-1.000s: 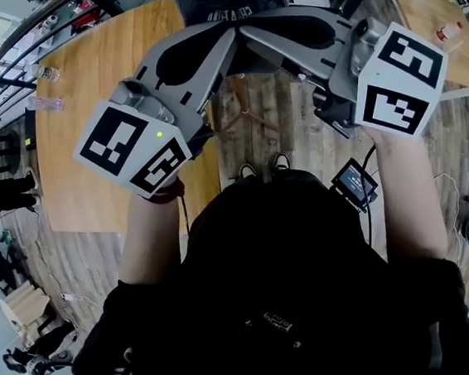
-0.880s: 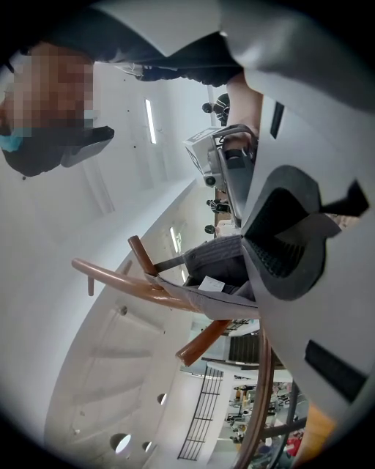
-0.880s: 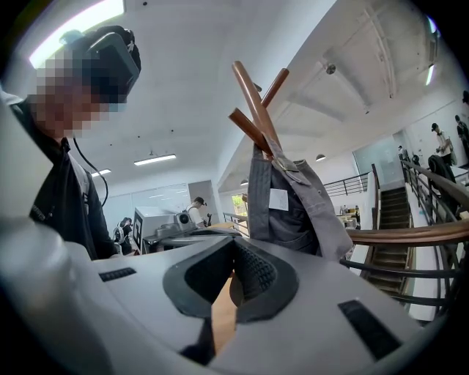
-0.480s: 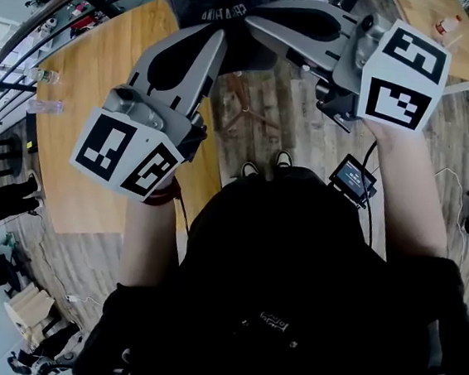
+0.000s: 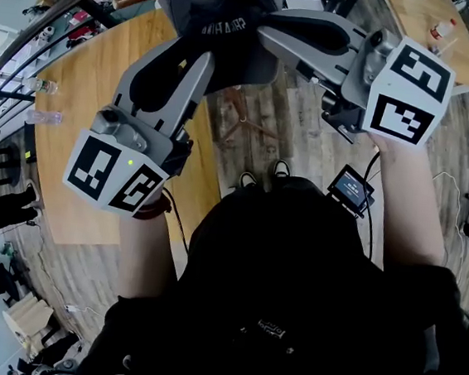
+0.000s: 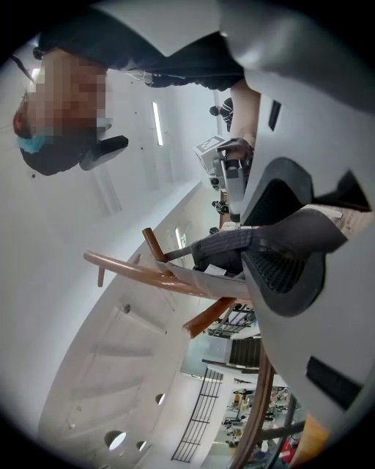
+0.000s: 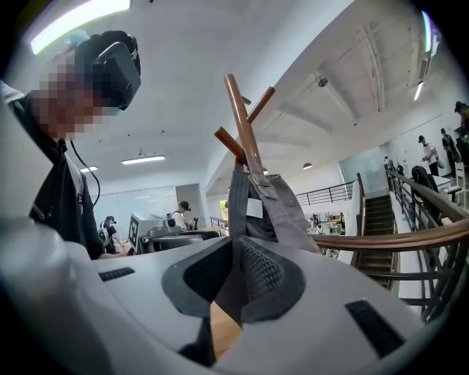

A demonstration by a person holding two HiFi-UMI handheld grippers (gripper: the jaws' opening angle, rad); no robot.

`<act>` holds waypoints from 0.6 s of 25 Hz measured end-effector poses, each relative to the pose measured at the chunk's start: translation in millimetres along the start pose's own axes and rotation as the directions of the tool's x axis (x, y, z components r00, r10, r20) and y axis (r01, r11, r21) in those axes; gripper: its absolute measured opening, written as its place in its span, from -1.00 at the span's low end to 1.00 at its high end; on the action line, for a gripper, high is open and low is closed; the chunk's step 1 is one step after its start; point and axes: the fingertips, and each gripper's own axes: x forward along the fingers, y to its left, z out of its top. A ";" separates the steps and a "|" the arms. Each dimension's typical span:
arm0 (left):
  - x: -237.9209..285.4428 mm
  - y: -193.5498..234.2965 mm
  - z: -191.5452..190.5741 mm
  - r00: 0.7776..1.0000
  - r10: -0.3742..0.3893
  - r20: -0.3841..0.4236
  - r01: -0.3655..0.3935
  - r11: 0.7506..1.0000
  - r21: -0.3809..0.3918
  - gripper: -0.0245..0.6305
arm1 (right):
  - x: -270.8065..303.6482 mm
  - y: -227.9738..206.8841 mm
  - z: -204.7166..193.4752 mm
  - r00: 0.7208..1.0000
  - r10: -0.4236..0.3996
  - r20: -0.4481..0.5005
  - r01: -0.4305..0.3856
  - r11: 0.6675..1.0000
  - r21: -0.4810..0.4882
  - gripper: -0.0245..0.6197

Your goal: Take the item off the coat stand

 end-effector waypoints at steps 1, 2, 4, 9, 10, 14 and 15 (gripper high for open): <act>0.6 2.2 0.8 1.000 0.006 0.004 -0.006 1.000 0.003 -0.62 | -2.0 -3.7 1.0 1.000 -0.010 0.005 0.010 1.000 0.003 -0.83; 1.3 3.6 1.5 1.000 0.011 0.007 -0.011 1.000 0.006 -0.62 | -4.0 -7.0 2.4 1.000 -0.017 0.010 0.017 1.000 0.006 -0.78; -0.1 2.4 2.0 1.000 0.017 0.009 -0.017 1.000 0.011 -0.60 | -9.1 -8.4 4.4 0.999 -0.025 0.020 0.025 1.000 0.013 -0.68; -5.7 2.7 9.9 0.999 0.036 0.013 -0.037 0.999 0.033 -0.49 | -15.3 -9.1 14.0 0.998 -0.041 0.041 0.041 0.999 0.007 -0.56; -5.6 4.1 8.2 0.999 0.041 0.004 -0.041 0.998 0.038 -0.46 | -15.5 -10.3 13.8 0.998 -0.044 0.041 0.044 0.999 0.007 -0.52; -1.1 14.4 0.1 0.998 0.058 -0.024 -0.057 0.998 0.035 -0.38 | -15.4 -19.6 14.0 0.998 -0.043 0.048 0.042 0.999 0.013 -0.38; -0.8 18.3 -0.2 0.997 0.069 -0.022 -0.069 0.997 0.030 -0.36 | -15.4 -22.1 14.8 0.998 -0.044 0.051 0.044 0.999 0.014 -0.34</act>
